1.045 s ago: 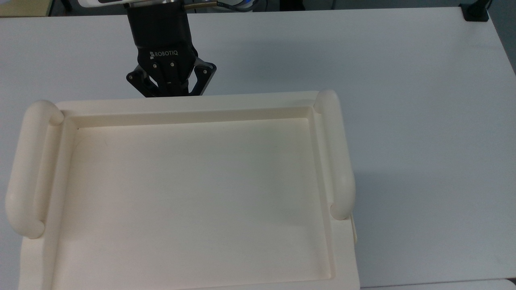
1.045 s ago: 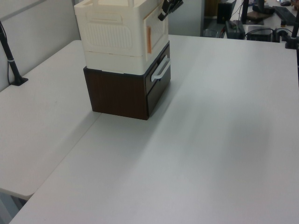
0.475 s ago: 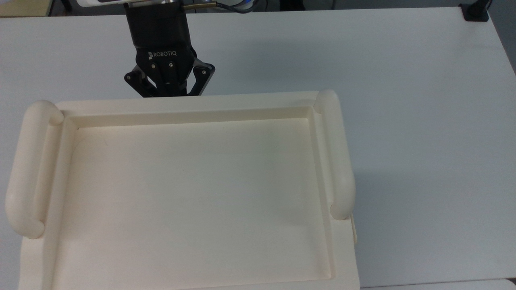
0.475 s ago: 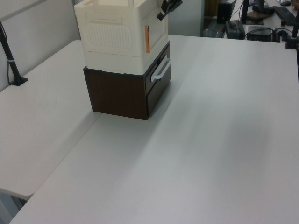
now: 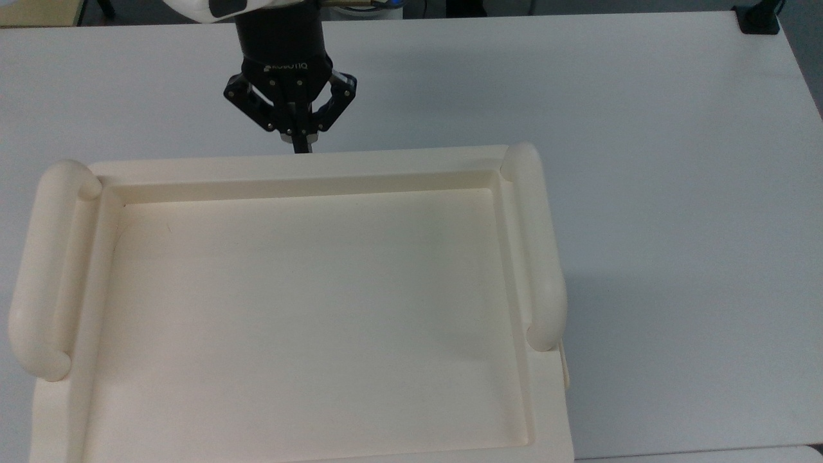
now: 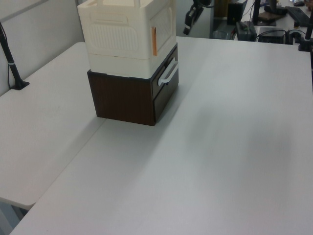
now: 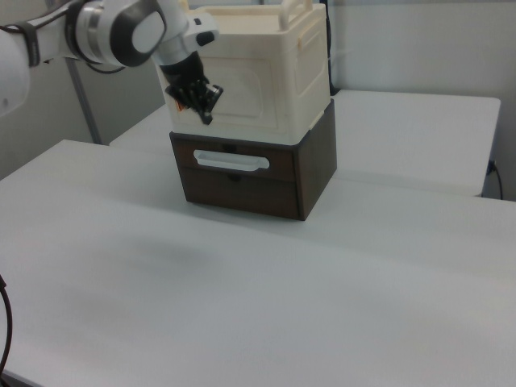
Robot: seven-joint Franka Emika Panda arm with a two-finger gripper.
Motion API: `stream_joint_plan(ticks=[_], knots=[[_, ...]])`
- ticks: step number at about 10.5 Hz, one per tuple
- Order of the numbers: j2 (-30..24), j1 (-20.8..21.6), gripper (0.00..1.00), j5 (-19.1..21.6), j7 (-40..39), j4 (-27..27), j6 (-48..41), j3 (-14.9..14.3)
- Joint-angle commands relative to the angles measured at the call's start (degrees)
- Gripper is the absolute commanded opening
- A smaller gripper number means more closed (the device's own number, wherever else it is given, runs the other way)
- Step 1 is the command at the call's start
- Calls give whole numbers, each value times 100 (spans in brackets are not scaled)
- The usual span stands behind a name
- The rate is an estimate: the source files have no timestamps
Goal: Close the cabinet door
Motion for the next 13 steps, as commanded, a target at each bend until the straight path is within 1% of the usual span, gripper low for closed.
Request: stream_joint_plan(ticks=[1,3,4,5,6,7,8,13], knots=[[-533,284,0,-633,-101,-342,-1495,-42],[-762,312,0,-688,-75,-351,-2278,-42],[-884,312,4,-688,-48,-368,-2535,-33],[-999,294,21,-688,-48,-481,-2589,-42],[-1035,242,35,-688,-48,-543,-2538,-42],[-1035,233,69,-688,-57,-544,-2537,-68],[-1026,224,99,-688,-92,-544,-2546,-86],[-1044,163,100,-688,-39,-526,-2599,-103]])
